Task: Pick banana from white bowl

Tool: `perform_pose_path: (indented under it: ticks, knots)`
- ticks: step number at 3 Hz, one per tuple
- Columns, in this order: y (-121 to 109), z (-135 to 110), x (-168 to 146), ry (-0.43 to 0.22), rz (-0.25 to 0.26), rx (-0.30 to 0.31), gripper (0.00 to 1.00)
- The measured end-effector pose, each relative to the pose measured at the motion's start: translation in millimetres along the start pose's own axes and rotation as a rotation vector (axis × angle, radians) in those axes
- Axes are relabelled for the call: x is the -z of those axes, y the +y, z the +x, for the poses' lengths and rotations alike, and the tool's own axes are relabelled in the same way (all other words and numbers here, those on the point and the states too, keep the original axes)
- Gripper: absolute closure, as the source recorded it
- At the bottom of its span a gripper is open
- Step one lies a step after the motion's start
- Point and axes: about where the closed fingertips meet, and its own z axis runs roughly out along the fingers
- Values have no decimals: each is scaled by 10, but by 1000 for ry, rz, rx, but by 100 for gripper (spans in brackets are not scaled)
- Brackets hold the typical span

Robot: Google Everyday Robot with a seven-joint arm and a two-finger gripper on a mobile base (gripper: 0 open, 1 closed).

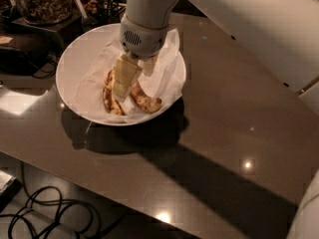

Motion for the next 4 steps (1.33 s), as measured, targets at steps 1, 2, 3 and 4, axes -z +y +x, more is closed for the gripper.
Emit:
perform_pose_path:
  ticks: [1,2,3,4]
  knots:
    - [-14,7,-62,8,-9,-26,33]
    - [-40,0,-109,17,-16,-42,36]
    - [-84,-33,-158,28,-25,-51,39]
    - [-167,-40,-214,32,-41,-69,40]
